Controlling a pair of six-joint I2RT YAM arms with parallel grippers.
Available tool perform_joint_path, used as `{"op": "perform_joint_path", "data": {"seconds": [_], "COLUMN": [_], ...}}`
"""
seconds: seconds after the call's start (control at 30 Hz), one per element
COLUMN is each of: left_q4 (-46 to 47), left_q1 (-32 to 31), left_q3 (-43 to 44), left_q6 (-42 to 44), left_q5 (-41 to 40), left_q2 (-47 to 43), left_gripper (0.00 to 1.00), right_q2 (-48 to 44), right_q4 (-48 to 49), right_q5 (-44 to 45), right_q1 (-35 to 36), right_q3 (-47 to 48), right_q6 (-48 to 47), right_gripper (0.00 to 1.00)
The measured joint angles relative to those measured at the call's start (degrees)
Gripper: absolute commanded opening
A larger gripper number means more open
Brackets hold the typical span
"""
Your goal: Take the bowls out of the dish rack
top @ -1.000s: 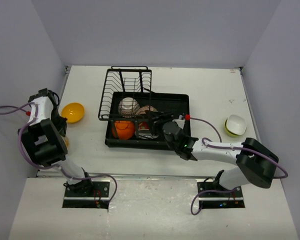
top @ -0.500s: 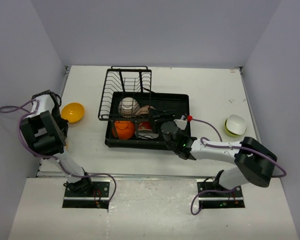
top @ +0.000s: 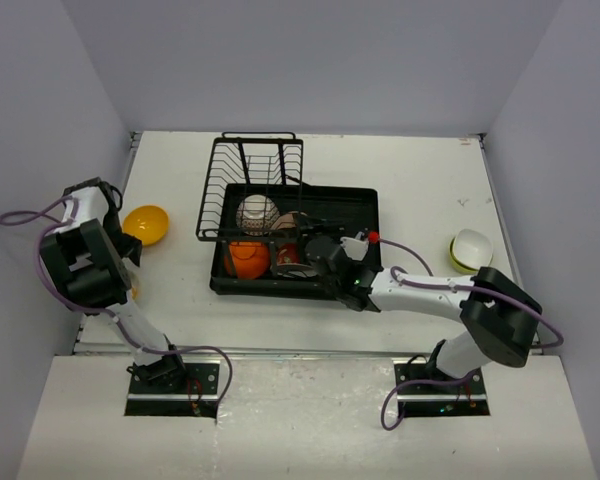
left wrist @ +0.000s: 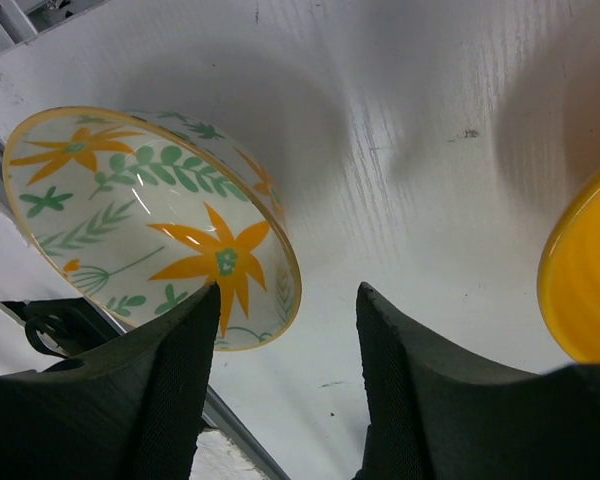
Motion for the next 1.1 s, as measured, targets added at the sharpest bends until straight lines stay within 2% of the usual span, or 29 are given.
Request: {"op": "perform_joint_path", "data": {"seconds": [0.5,0.9,1.0,1.1], "left_q4": [0.0,0.07,0.13,0.15], "left_q1": [-1.05,-1.07,-1.07,-1.07], "left_q3": [1.88,2.25,2.75,3.06], "left_q6": [-0.02,-0.02,-0.02,-0.02], "left_q5": [2.49,4.17,4.55,4.72], "left_q2": [2.54,2.64,2.8,2.95], "left_gripper": [0.61,0.63,0.63,0.63], "right_q2": [0.26,2.71,3.72,4.7], "right_q4": [-14.58,-17.27,-16.48,-15.26], "right_q5": [5.38,9.01,8.96,8.9], "right_q1": [1.79,1.62,1.25,0.72], "right_q3": [4.5,7.13,7.52,7.58], "right_q6": [2.47,2.73,2.78,2.95], "right_gripper": [0.45,0.41,0.36,0.24]}}
